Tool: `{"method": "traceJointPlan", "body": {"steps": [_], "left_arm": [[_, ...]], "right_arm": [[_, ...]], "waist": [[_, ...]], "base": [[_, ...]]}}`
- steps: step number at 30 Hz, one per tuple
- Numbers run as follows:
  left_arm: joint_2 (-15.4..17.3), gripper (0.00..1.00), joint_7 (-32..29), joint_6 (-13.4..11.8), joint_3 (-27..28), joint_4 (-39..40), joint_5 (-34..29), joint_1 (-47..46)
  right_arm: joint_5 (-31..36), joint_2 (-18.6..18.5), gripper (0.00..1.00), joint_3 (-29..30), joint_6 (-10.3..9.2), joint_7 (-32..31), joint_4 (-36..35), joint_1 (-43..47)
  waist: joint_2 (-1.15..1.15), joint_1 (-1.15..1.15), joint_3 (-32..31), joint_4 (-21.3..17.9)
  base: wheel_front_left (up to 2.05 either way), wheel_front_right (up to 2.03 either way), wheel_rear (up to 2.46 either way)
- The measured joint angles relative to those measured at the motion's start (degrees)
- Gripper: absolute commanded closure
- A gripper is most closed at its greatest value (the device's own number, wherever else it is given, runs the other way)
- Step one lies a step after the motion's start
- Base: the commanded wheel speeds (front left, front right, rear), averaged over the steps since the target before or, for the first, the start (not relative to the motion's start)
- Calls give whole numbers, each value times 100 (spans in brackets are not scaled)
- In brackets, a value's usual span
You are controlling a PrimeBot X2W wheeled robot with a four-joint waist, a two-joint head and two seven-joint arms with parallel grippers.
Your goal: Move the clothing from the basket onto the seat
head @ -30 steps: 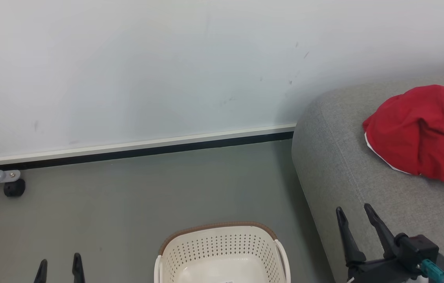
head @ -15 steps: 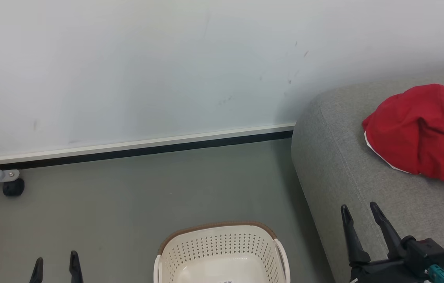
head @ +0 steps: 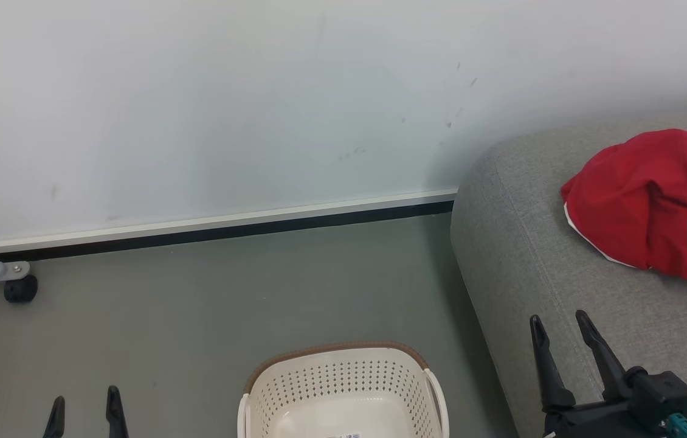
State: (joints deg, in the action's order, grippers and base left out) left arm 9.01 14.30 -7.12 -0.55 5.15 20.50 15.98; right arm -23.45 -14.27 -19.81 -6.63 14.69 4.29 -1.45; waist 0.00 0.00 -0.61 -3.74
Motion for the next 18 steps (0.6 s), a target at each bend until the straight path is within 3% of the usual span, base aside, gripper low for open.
{"method": "traceJointPlan", "body": {"steps": [18], "left_arm": [[-38, 0, 1, 0, 32, 68, -81, 40]], "right_arm": [[91, 30, 0, 88, -19, 0, -97, 92]], "waist": [[0, 0, 23, 3]], "base": [[0, 0, 0]]}}
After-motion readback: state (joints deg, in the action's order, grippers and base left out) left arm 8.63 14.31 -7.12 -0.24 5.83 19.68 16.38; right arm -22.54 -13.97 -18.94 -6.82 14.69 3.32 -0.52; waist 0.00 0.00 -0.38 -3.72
